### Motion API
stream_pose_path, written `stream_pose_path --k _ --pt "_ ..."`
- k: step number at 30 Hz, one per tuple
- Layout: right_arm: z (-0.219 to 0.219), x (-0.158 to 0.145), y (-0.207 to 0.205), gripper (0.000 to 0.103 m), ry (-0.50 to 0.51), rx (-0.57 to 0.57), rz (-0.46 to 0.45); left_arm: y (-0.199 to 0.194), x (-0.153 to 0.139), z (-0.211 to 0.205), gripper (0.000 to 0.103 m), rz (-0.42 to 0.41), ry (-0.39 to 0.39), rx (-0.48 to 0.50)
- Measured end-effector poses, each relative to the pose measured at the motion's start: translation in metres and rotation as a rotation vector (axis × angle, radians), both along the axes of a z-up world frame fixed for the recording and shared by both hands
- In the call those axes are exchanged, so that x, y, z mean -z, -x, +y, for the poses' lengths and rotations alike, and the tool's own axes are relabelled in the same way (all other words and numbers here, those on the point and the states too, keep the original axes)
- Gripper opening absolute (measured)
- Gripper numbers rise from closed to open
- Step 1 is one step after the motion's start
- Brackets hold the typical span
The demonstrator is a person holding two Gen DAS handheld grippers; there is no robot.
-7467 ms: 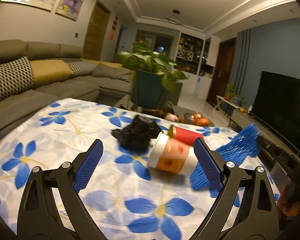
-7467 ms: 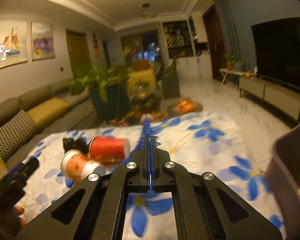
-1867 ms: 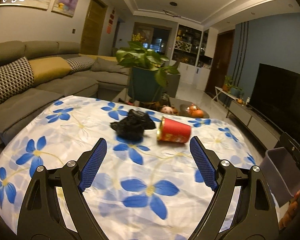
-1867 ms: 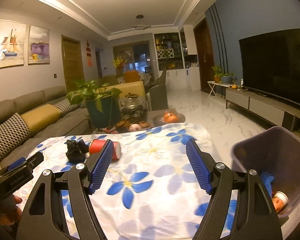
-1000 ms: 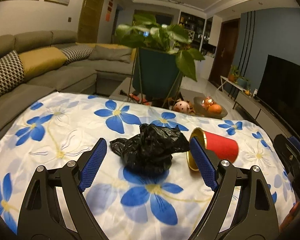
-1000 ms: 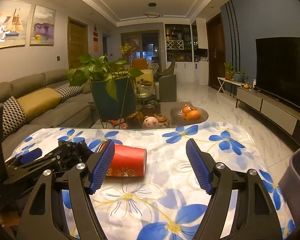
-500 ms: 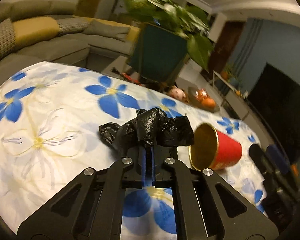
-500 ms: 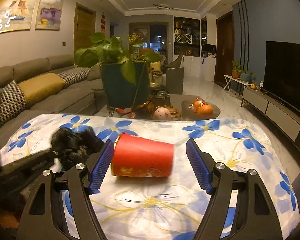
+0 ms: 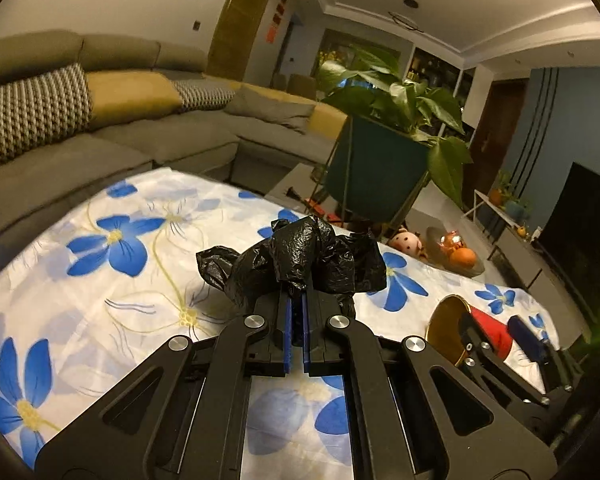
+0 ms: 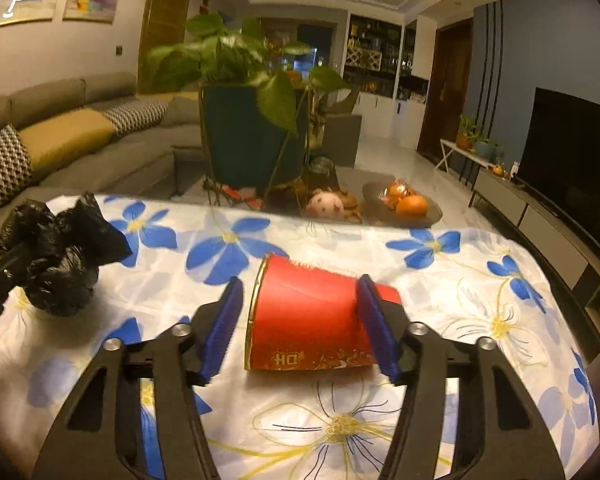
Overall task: Collect trash
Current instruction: 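Grasp the black plastic bag with the left tool while the right tool grasps the red cup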
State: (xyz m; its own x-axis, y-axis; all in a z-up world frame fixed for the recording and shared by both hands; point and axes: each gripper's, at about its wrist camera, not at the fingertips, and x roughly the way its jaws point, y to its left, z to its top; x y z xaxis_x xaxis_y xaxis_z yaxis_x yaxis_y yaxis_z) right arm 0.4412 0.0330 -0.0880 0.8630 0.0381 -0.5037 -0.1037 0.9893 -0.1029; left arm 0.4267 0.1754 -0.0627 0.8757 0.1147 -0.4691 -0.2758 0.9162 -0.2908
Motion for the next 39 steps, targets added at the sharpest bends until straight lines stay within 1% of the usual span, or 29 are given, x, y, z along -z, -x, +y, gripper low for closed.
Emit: stream_pose_path --k 1,2,3,4,6,10,13,15,16,17,18,19,20,21,23,26,28,29,30,32,34,35,36,38,39 --pt "0.0 0.001 -0.001 0.051 0.002 0.005 0.004 0.0 0.0 0.001 0.003 0.001 0.005 0.001" --pt "0.0 0.001 -0.001 0.048 0.001 0.003 0.003 0.0 0.001 0.0 0.003 0.002 0.007 0.002" --pt "0.0 0.001 -0.001 0.04 -0.002 0.0 -0.002 0.0 0.002 0.0 0.003 0.001 0.007 0.006" --pt "-0.001 0.001 0.001 0.034 -0.005 0.0 -0.007 0.001 0.001 -0.001 0.003 -0.001 0.003 0.006" --pt "-0.003 0.0 0.003 0.028 -0.007 0.003 -0.01 0.001 0.002 -0.002 0.003 -0.003 0.001 0.009" --pt "-0.012 0.0 0.008 0.022 -0.036 -0.01 -0.002 0.001 0.004 -0.002 0.003 0.0 0.009 0.017" --pt "-0.024 -0.003 0.013 0.021 -0.093 -0.037 0.003 0.0 0.006 -0.002 0.003 0.004 0.021 0.024" --pt "-0.033 -0.006 0.018 0.021 -0.14 -0.053 -0.011 0.0 0.007 0.0 0.003 0.003 0.026 0.023" --pt "-0.035 -0.007 0.021 0.022 -0.155 -0.057 -0.019 0.0 0.007 0.001 0.003 0.002 0.032 0.024" --pt "-0.038 -0.008 0.022 0.029 -0.168 -0.059 -0.027 0.001 0.008 0.001 0.003 0.0 0.035 0.025" --pt "-0.039 -0.009 0.024 0.039 -0.176 -0.059 -0.033 0.001 0.008 0.002 0.003 -0.001 0.038 0.023" --pt "-0.039 -0.01 0.025 0.044 -0.175 -0.052 -0.041 0.001 0.008 0.002 0.003 -0.001 0.041 0.021" --pt "-0.038 -0.011 0.025 0.053 -0.167 -0.049 -0.044 0.002 0.008 0.004 0.003 -0.003 0.047 0.016" --pt "-0.034 -0.011 0.025 0.059 -0.15 -0.05 -0.047 0.002 0.008 0.004 0.003 -0.004 0.051 0.012" --pt "-0.026 -0.011 0.023 0.063 -0.111 -0.059 -0.048 0.003 0.008 0.006 0.003 -0.005 0.059 0.005" --pt "-0.01 -0.006 0.016 0.063 -0.018 -0.039 -0.027 0.003 0.008 0.009 0.003 -0.008 0.068 -0.001" --pt "-0.008 -0.001 0.01 0.063 0.008 -0.029 -0.001 0.004 0.008 0.009 0.003 -0.009 0.071 -0.003" --pt "-0.007 0.002 0.007 0.059 0.021 -0.007 0.016 0.004 0.009 0.009 0.003 -0.009 0.072 -0.003" --pt "-0.008 0.004 0.004 0.052 0.02 -0.001 0.028 0.004 0.009 0.009 0.003 -0.009 0.071 0.0" --pt "-0.012 0.006 0.002 0.044 0.014 0.02 0.039 0.003 0.008 0.007 0.003 -0.009 0.063 0.003" --pt "-0.016 0.007 0.002 0.04 0.009 0.031 0.037 0.003 0.008 0.005 0.003 -0.01 0.056 0.007" --pt "-0.016 0.007 0.002 0.033 0.018 0.036 0.034 0.003 0.008 0.005 0.003 -0.01 0.054 0.009" --pt "-0.016 0.007 0.003 0.022 0.022 0.039 0.032 0.004 0.008 0.004 0.003 -0.01 0.053 0.012" --pt "-0.017 0.008 0.004 0.007 0.026 0.042 0.04 0.003 0.008 0.003 0.003 -0.007 0.051 0.015" --pt "-0.02 0.008 0.004 0.005 0.02 0.044 0.046 0.003 0.009 0.004 0.003 -0.007 0.05 0.017"
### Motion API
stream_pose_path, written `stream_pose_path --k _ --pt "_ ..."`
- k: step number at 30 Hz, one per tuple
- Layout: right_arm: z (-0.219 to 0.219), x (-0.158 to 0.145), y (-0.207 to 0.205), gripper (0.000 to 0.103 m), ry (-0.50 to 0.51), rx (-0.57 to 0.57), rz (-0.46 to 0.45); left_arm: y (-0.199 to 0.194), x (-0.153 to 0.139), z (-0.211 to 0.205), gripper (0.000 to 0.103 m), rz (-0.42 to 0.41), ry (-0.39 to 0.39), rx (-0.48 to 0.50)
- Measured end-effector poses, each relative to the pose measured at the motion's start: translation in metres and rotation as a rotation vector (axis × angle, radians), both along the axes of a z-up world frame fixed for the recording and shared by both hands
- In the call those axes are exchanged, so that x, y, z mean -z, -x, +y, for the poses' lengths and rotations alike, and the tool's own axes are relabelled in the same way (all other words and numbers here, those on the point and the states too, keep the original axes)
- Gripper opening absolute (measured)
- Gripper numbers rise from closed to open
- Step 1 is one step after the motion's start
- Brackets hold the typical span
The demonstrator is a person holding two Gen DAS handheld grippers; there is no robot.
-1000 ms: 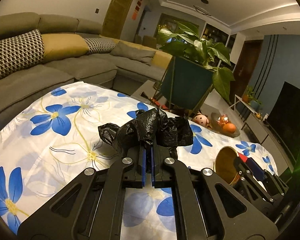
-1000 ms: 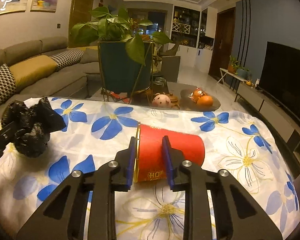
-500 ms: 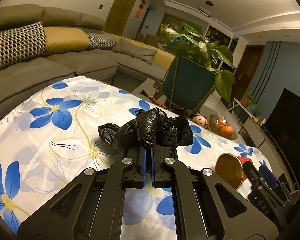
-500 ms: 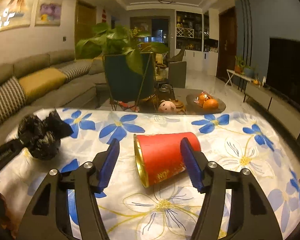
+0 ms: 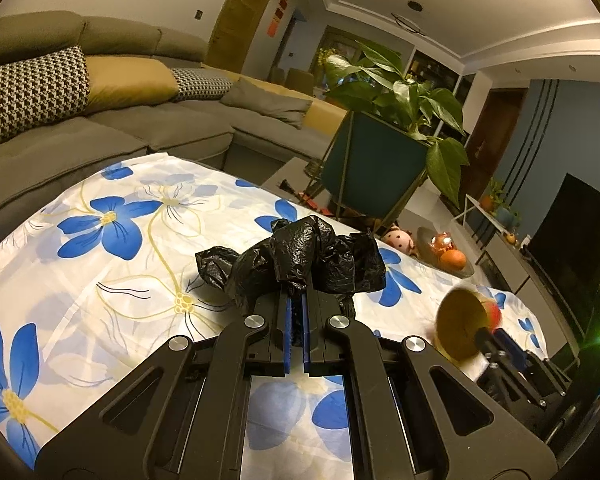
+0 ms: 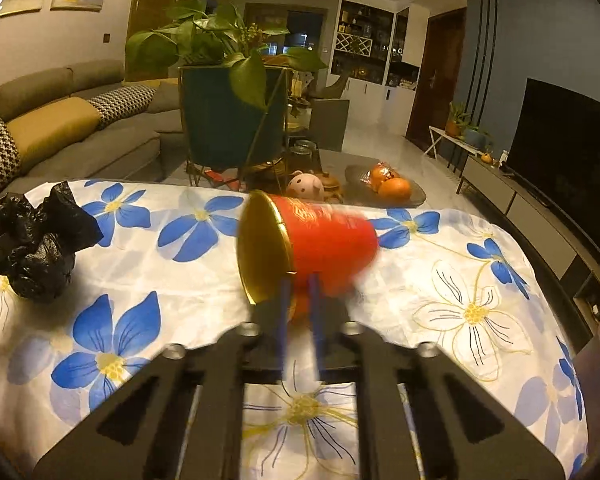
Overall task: Collect trash
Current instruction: 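Grasp the black plastic bag with the left tool while the right tool grasps the red cup, then carry the black bag and red cup over the grey bin and release both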
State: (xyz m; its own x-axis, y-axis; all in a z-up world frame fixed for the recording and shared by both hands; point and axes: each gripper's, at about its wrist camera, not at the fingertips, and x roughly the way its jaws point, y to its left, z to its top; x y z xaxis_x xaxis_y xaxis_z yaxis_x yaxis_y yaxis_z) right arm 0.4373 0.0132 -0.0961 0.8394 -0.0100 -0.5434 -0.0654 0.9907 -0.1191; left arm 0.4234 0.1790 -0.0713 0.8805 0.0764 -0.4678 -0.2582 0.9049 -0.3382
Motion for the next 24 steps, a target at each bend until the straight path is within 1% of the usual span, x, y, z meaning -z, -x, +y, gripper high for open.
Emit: stream_pose_path --k 4,13,19,24 --pt "-0.012 -0.002 0.003 0.003 -0.037 0.01 0.002 0.0 0.0 -0.004 0.003 0.0 -0.011 0.006" --pt "-0.046 -0.018 0.029 0.003 -0.099 0.0 -0.062 0.001 -0.001 -0.011 0.003 -0.007 -0.028 0.034" --pt "-0.068 -0.034 0.056 0.003 -0.126 -0.017 -0.098 0.009 -0.006 -0.032 0.003 -0.012 -0.063 0.077" --pt "-0.09 -0.053 0.089 0.003 -0.146 -0.037 -0.144 0.029 -0.017 -0.059 0.003 -0.037 -0.094 0.126"
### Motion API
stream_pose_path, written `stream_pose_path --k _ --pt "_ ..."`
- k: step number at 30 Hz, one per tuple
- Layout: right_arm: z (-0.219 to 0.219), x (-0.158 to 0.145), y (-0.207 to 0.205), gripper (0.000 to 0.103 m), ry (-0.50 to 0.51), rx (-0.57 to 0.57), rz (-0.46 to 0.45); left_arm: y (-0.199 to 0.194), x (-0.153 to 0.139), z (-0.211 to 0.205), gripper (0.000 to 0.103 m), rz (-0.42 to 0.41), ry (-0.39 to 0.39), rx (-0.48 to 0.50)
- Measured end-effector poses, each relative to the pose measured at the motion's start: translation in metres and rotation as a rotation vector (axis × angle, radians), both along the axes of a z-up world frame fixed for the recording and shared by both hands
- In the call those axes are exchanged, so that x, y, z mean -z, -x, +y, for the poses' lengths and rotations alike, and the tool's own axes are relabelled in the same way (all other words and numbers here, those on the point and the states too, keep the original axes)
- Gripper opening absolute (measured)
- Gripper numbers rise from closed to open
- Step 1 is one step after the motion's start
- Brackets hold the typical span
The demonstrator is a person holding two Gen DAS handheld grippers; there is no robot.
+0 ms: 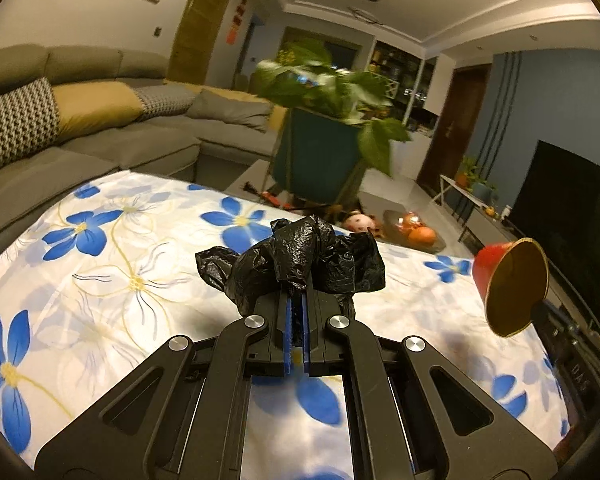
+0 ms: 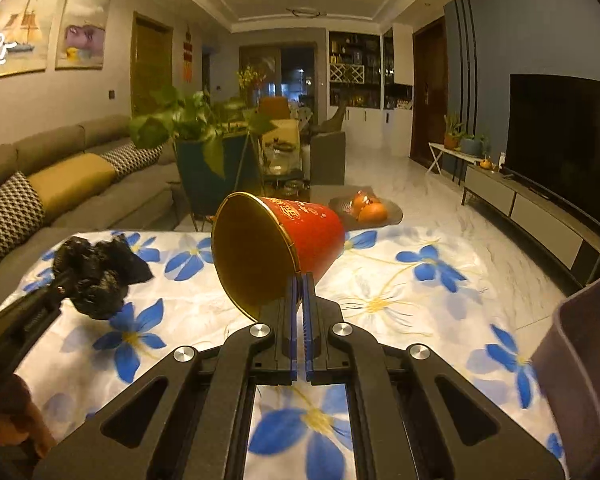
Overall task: Collect trash
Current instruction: 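Carry the black bag and red cup over the grey bin and release both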
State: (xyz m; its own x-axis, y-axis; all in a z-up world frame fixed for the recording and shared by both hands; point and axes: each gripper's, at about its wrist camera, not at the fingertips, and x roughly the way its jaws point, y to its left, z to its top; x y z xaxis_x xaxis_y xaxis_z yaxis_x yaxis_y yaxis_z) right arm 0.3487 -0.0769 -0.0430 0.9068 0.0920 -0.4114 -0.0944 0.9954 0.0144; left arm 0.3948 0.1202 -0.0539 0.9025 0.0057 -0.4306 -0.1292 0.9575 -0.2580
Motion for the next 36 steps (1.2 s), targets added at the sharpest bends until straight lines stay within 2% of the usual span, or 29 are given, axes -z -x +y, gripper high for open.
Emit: stream_pose_path --k 8,15,24,29,36 --pt "-0.044 -0.025 0.057 0.003 -0.019 -0.006 -0.067 0.042 -0.026 -0.04 0.003 -0.047 -0.024 0.093" --pt "-0.092 -0.043 0.101 0.003 -0.03 0.04 -0.131 0.073 -0.053 -0.085 0.003 -0.087 -0.049 0.193" --pt "-0.176 -0.055 0.148 0.003 -0.042 0.198 -0.194 0.1 -0.079 -0.188 0.003 -0.131 -0.108 0.377" --pt "-0.224 -0.053 0.165 0.003 -0.064 0.297 -0.196 0.102 -0.08 -0.245 0.003 -0.125 -0.088 0.469" --pt "-0.261 -0.041 0.17 0.003 -0.073 0.371 -0.179 0.102 -0.068 -0.324 0.003 -0.117 -0.098 0.585"
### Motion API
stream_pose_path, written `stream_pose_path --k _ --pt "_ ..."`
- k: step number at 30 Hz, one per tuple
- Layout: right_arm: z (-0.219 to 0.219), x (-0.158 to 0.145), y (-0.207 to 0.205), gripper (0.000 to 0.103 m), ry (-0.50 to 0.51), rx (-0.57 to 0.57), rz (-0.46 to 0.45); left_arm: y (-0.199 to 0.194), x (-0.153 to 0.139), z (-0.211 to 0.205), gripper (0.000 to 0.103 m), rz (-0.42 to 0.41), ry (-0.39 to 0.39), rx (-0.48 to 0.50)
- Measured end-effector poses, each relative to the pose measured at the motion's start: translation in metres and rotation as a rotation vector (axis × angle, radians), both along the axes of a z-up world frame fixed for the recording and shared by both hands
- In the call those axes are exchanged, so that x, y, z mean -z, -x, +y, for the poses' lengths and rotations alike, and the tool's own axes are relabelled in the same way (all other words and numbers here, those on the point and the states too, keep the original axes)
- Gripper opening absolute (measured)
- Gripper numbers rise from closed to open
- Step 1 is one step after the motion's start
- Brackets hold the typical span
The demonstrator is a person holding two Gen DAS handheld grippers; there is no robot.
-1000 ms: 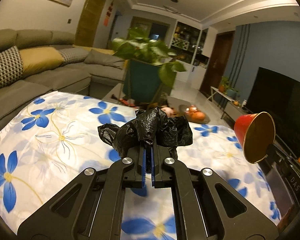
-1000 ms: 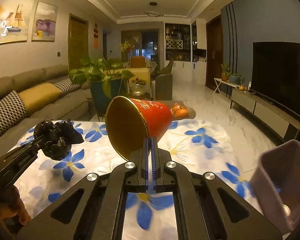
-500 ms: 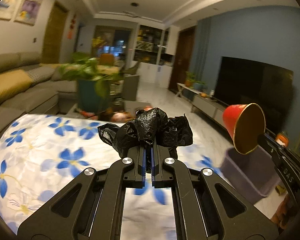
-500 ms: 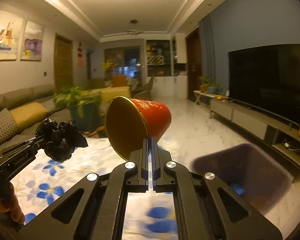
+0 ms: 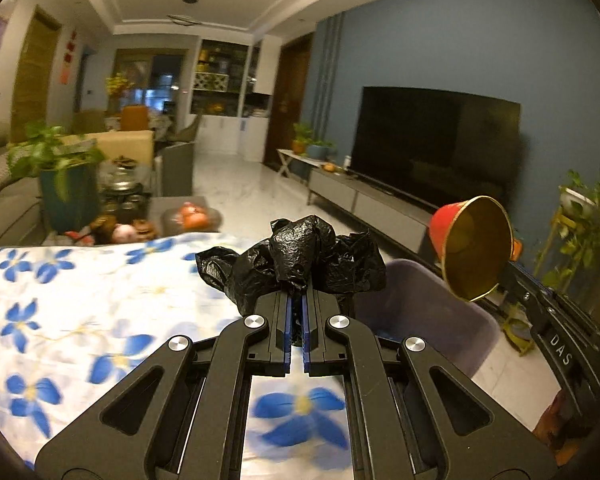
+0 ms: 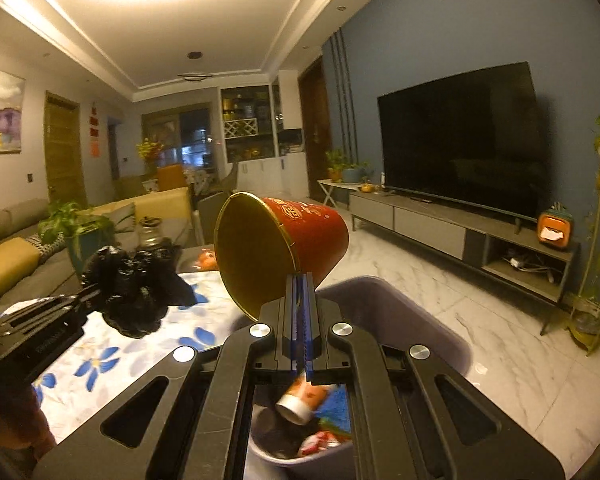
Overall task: Collect trash
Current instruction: 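Carry the black bag and red cup over the grey bin and release both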
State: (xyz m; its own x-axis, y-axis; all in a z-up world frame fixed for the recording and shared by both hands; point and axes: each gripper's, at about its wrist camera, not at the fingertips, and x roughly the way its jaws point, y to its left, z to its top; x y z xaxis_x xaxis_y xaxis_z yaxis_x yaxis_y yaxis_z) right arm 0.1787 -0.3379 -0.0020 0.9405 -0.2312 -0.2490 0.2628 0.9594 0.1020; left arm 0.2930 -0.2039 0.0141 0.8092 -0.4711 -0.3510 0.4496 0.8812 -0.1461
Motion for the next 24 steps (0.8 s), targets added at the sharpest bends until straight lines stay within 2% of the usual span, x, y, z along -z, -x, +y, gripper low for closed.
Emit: stream_pose_path --k 10,24 --pt "-0.036 0.015 0.001 0.003 -0.005 0.05 0.023 -0.009 0.024 -0.057 0.003 0.039 -0.019 0.08" --pt "-0.048 0.028 -0.01 0.003 -0.005 0.053 0.038 -0.02 0.043 -0.089 0.004 0.074 -0.041 0.121"
